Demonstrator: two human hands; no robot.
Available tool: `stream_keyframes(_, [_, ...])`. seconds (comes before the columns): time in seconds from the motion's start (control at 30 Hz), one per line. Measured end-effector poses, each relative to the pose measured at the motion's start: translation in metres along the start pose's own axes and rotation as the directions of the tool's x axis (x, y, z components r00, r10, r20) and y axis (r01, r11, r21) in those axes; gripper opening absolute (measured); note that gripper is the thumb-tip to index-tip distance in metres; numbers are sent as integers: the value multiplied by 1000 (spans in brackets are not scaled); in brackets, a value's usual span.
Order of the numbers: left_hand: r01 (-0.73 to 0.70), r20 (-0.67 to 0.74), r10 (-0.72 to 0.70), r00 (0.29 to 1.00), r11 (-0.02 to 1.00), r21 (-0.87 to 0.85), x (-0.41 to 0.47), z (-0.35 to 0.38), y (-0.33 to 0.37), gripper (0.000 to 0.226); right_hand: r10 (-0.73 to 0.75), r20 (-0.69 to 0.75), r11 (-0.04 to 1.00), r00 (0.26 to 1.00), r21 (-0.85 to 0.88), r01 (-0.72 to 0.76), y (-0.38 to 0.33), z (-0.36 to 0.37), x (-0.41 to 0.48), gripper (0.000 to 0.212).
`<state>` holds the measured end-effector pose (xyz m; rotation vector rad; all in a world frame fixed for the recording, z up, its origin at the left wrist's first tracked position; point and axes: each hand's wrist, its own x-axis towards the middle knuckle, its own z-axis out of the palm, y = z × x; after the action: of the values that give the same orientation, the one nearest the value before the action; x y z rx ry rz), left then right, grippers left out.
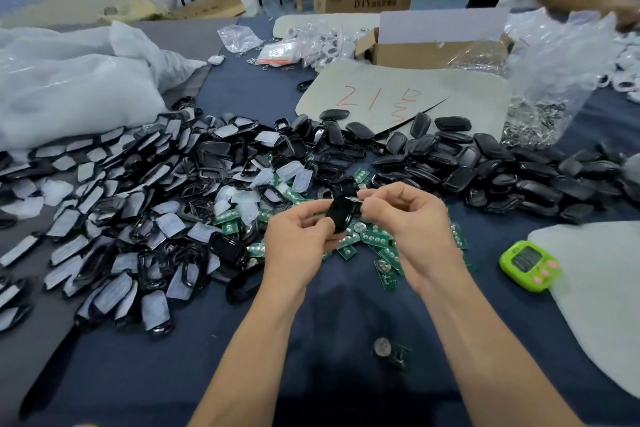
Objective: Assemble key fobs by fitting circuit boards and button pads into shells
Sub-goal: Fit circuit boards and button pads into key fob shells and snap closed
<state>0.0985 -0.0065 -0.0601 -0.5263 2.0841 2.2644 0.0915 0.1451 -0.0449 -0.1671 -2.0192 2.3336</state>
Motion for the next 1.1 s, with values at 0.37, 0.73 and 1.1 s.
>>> stream_keyframes(0.37, [-89,27,87,996,993,77,-35,21,-7,37,-156,-80,904,985,-413,109,-4,-25,-36,33])
stream_keyframes(0.73, [-157,90,140,986,966,207,-48,27,-14,45,-236,66,720,969,-658,221,-1,-34,-33,21])
stream_keyframes(1.1, [-135,36,132,991,981,139,-28,36,-18,43,-279,-15,693,960,-696,190,1,-27,-31,20])
